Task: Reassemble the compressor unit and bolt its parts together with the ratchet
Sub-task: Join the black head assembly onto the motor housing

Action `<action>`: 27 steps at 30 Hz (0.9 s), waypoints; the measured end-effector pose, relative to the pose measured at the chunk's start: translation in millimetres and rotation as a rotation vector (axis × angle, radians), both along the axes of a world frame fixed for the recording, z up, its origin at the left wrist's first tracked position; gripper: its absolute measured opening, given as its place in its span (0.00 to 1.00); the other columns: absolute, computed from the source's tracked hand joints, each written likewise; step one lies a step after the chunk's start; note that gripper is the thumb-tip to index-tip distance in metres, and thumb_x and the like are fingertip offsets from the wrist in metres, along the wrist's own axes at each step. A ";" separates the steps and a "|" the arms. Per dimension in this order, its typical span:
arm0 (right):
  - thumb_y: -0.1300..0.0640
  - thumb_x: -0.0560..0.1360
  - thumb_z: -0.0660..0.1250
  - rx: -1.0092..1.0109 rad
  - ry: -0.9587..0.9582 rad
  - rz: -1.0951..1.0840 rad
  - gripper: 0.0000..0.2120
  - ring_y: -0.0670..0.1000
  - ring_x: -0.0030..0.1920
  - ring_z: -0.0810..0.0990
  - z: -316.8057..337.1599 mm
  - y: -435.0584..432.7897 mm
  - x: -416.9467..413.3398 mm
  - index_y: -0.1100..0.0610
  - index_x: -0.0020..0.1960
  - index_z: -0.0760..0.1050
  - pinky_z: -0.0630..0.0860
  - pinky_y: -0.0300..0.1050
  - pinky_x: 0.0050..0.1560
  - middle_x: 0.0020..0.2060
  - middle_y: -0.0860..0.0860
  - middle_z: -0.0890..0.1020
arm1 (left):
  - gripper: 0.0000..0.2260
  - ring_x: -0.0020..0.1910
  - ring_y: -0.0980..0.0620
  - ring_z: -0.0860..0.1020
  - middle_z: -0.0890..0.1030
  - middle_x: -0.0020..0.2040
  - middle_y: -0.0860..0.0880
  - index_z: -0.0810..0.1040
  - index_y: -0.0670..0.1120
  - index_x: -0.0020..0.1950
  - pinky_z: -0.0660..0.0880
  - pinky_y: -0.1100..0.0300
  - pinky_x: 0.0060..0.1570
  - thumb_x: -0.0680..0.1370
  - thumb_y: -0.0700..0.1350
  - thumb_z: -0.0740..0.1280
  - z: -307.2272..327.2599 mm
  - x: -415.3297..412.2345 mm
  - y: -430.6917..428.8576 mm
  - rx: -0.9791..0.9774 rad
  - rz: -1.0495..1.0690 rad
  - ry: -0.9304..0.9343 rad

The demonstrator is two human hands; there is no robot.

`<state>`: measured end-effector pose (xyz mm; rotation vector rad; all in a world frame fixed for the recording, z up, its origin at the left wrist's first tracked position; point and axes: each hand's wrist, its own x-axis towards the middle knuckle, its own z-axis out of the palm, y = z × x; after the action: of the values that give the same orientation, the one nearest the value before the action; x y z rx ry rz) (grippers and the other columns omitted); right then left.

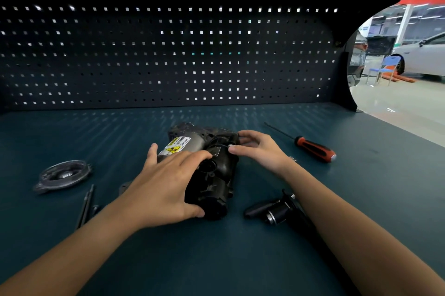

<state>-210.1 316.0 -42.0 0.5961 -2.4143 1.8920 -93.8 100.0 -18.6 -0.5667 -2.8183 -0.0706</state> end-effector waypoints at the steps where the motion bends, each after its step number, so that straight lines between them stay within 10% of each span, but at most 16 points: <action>1: 0.53 0.68 0.74 0.007 0.005 -0.003 0.27 0.47 0.54 0.78 -0.3 -0.5 -0.3 0.57 0.64 0.71 0.73 0.35 0.53 0.53 0.49 0.79 | 0.42 0.67 0.64 0.60 0.61 0.61 0.66 0.49 0.62 0.70 0.34 0.48 0.70 0.64 0.65 0.71 1.0 0.1 -0.5 0.005 -0.001 -0.002; 27: 0.39 0.58 0.77 0.366 0.133 -0.150 0.23 0.41 0.41 0.79 -2.2 -8.4 16.2 0.52 0.44 0.75 0.73 0.30 0.37 0.39 0.45 0.80 | 0.46 0.69 0.69 0.48 0.53 0.74 0.65 0.43 0.62 0.74 0.31 0.42 0.67 0.68 0.56 0.73 14.1 -11.0 -46.0 -0.145 0.004 -0.143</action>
<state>-194.0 307.6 -44.2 0.5137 -2.6467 1.3205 -104.7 54.0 -4.6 -0.6105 -2.9808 0.0984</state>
